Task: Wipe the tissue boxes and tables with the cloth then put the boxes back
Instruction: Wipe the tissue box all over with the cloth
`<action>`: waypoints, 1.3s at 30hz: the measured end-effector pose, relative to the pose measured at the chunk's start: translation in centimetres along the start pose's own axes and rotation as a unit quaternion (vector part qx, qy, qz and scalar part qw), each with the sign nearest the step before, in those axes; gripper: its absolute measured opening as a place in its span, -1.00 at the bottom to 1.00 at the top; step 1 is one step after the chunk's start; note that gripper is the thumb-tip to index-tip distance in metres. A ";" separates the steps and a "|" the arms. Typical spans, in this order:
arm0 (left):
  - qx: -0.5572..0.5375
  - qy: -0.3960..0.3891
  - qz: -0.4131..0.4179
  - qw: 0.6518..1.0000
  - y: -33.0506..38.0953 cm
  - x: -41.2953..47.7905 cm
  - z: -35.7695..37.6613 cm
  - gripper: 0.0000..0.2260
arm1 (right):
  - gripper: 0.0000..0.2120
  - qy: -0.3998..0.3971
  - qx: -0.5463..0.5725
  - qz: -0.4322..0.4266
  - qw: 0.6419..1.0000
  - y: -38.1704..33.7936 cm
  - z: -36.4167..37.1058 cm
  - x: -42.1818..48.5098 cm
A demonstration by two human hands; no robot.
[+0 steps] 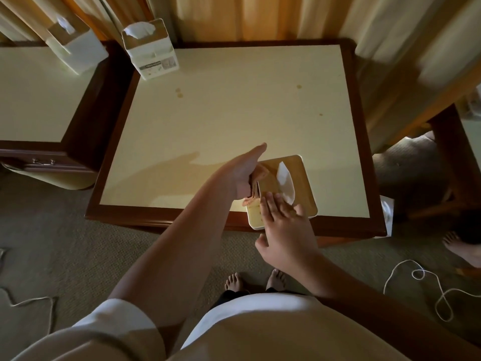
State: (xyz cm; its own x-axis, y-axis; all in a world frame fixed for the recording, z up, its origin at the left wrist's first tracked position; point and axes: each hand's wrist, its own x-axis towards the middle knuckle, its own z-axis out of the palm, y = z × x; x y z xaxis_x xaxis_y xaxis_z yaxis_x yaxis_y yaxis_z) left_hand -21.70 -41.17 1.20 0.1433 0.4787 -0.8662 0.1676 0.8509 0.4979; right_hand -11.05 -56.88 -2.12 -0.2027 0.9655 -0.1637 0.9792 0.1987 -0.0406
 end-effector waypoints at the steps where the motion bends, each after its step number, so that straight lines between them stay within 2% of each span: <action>1: -0.004 -0.010 0.002 1.000 0.2 -0.1 -0.3 -0.55 | -0.22 -0.004 0.000 0.001 1.000 0.0 0.0 0.0; 5: 0.027 -0.009 0.028 0.999 -0.6 0.0 0.2 -0.67 | -0.22 -0.008 0.001 -0.001 1.000 0.0 -0.2 0.0; 12: 0.019 -0.036 0.001 0.999 0.0 -0.7 0.1 -0.41 | -0.24 -0.018 -0.003 -0.001 1.000 0.0 -0.2 0.1; 16: 0.037 -0.029 -0.008 0.999 0.8 -1.3 -0.8 -0.56 | -0.25 -0.014 0.000 -0.002 1.000 0.0 -0.3 0.1; 19: 0.043 -0.010 0.009 0.999 -0.4 0.0 -0.4 -0.59 | -0.25 -0.016 -0.001 0.000 1.000 0.1 -0.4 0.1; 24: 0.024 0.002 0.037 0.999 -1.1 0.4 0.8 -0.47 | -0.25 -0.025 -0.006 -0.001 1.000 0.0 -0.4 0.3; 28: -0.005 -0.041 0.027 0.999 -0.3 -0.1 -0.2 -0.57 | -0.24 -0.012 0.001 0.001 1.000 0.1 -0.2 0.1; 31: 0.001 -0.037 0.044 0.998 -1.2 0.1 -0.3 -0.85 | -0.23 -0.018 0.006 0.000 1.000 0.0 -0.2 0.2; 34: 0.026 -0.032 0.059 0.997 -2.3 0.2 0.1 -0.90 | -0.23 -0.021 0.008 0.002 1.000 0.0 -0.6 0.3; 39: 0.034 -0.012 0.089 0.995 -2.8 0.5 -0.8 -0.66 | -0.24 -0.011 0.003 -0.006 1.000 0.2 -0.5 0.2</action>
State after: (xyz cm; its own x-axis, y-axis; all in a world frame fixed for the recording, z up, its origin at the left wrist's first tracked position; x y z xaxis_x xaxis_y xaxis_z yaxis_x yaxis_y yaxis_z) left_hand -22.84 -43.13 -0.64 0.1997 0.6142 -0.7635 0.2038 0.7361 0.6454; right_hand -10.93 -56.59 -1.61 -0.2143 0.9590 -0.1853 0.9767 0.2090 -0.0479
